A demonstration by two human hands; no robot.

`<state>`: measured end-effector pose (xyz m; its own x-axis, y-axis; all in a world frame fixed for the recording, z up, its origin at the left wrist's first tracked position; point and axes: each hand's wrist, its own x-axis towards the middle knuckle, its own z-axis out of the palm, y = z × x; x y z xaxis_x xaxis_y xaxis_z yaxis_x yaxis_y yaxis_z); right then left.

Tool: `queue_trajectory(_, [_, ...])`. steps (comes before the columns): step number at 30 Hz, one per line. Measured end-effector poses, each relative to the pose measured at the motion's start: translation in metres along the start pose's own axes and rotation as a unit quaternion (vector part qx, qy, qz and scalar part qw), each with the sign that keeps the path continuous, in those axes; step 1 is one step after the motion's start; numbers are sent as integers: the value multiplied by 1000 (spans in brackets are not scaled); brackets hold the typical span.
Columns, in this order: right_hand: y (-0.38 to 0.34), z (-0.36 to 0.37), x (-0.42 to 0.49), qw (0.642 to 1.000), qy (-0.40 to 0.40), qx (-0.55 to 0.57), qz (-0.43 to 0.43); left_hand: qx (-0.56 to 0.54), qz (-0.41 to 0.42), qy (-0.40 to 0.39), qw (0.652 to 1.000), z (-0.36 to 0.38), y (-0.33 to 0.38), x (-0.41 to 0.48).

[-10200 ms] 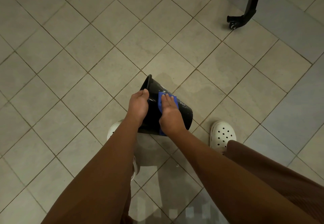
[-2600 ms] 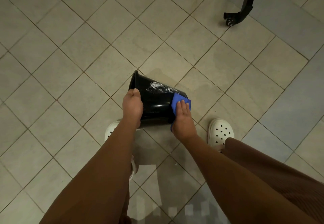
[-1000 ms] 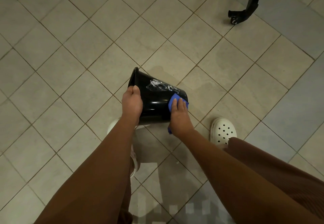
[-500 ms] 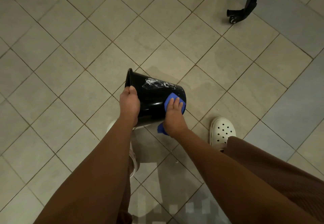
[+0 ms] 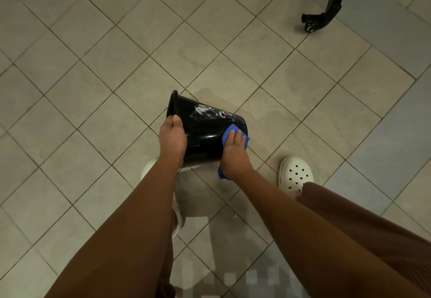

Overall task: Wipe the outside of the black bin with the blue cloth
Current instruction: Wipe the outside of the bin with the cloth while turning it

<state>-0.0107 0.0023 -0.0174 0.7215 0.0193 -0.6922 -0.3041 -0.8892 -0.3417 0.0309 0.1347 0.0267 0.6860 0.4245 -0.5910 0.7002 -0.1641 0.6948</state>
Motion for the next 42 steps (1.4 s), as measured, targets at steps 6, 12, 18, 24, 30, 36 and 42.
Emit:
queue_trajectory(6, [24, -17, 11, 998, -15, 48, 39, 24, 58, -14, 998, 0, -3, -4])
queue_trajectory(12, [-2, -1, -7, 999, -15, 4, 32, 45, 54, -19, 997, -2, -5, 2])
queue_trajectory(18, [13, -15, 8, 1000, -20, -21, -6, 37, 62, -3, 997, -2, -7, -2])
queue_trajectory(24, [-2, -12, 3, 996, -45, 40, 63, 52, 76, -6, 996, -1, -7, -1])
queue_trajectory(30, [0, -11, 9, 999, -17, -26, 18, 53, 81, -14, 995, 0, -5, 0])
queue_trajectory(36, [20, -22, 16, 997, -21, 44, 64, 84, 120, -16, 989, 2, -7, -3])
queue_trajectory(42, [-6, -3, 1, 995, -42, 23, 93, 85, 114, -19, 990, 3, -8, 2])
